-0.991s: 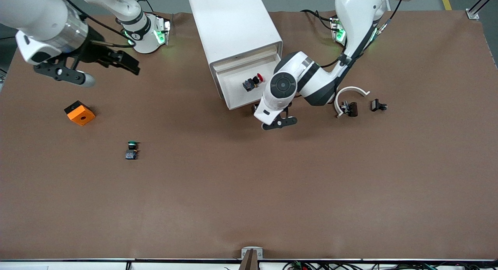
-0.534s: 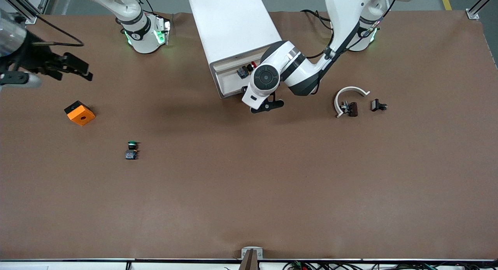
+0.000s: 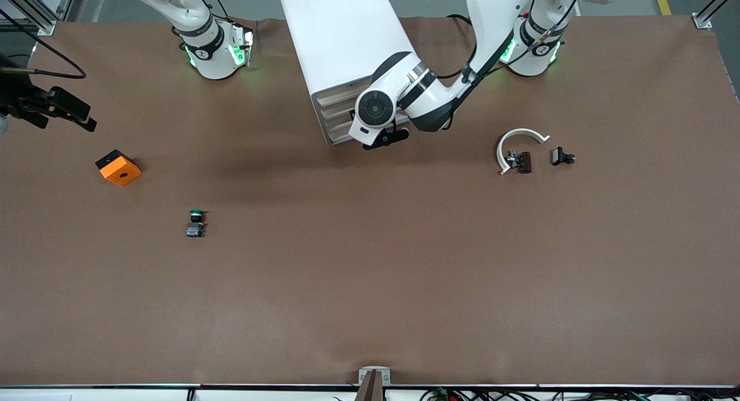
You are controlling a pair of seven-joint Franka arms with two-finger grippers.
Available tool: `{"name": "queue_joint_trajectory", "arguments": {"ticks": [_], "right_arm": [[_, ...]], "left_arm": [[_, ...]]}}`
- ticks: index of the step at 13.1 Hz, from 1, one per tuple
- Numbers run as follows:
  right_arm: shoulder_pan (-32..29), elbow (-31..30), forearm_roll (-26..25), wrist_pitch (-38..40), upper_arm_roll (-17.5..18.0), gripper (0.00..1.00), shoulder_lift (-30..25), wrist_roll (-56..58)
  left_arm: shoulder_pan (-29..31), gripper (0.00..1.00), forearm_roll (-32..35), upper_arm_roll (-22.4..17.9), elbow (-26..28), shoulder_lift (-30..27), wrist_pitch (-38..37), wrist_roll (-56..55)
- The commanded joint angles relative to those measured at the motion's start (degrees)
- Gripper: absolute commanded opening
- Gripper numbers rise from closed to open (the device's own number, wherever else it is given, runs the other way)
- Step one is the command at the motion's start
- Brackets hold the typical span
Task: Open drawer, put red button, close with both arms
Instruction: 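Push the drawer fully shut into the cabinet with the left gripper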
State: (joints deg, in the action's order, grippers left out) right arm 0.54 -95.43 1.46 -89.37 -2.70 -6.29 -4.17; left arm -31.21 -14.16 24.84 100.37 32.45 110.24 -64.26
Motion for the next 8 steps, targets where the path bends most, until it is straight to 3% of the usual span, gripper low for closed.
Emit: {"name": "queue_joint_trajectory", "arguments": {"ticks": [1,5,8], "right_arm": [[-2.03,1.82,-1.02,0.78,1.12,1.00,-0.39,0.22],[-3.01,2.26,-0.76,1.92,1.30,1.00,-0.22,0.31],[-3.18,3.58,-0.67,2.36,1.30,1.00,-0.13,0.39]], "left_arm": [[-0.69,1.00,-1.40,0.56,-0.26,-0.28,-1.52,-1.74],[2.81,1.00,0.61,-1.01,-2.80,-0.46,-1.52,-1.66],[7.46,1.00,5.97,-2.51,-6.05,-0.90,-1.52,-1.66]]}}
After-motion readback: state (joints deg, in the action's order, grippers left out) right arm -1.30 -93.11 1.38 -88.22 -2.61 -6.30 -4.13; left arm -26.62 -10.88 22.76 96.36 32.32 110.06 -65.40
